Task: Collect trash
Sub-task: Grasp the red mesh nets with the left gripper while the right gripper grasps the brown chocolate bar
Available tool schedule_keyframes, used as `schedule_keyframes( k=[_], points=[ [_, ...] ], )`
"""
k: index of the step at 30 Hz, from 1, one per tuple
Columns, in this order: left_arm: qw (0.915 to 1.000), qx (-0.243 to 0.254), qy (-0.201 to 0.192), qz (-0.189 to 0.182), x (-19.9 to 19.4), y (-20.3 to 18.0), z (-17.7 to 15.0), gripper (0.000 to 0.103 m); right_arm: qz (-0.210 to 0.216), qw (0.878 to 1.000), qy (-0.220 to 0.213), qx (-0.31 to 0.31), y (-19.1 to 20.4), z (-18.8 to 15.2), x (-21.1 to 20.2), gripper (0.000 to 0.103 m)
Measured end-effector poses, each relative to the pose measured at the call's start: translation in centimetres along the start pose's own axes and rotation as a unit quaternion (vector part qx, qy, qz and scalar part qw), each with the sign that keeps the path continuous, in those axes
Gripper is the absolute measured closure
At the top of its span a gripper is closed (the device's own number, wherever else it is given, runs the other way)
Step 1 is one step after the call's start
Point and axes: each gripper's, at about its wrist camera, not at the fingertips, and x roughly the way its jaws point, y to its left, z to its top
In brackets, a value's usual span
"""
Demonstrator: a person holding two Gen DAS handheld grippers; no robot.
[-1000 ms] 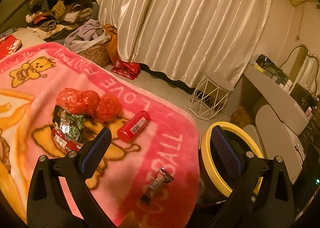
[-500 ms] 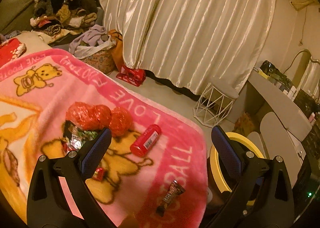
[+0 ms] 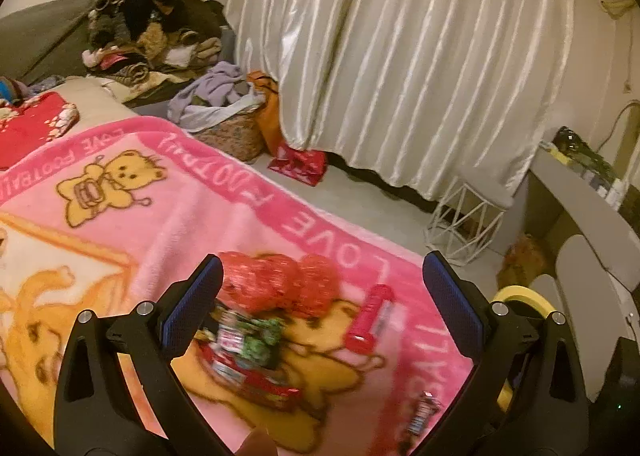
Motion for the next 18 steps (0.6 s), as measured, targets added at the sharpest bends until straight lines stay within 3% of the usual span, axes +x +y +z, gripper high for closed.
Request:
schedule_keyframes(
  k=[9,18],
  points=[
    [0.9988,-0.021,0.035,0.026,3.2,4.1,0.0,0.012,0.0,0.999,0.05,0.019,1.2,0.7,2.1,0.012],
    [0.9923,-0.02,0.12,0.025,8.7,5.6,-0.4,0.02,0.023,0.988,0.112,0.1,1.3,0.3,5.0,0.013]
  ],
)
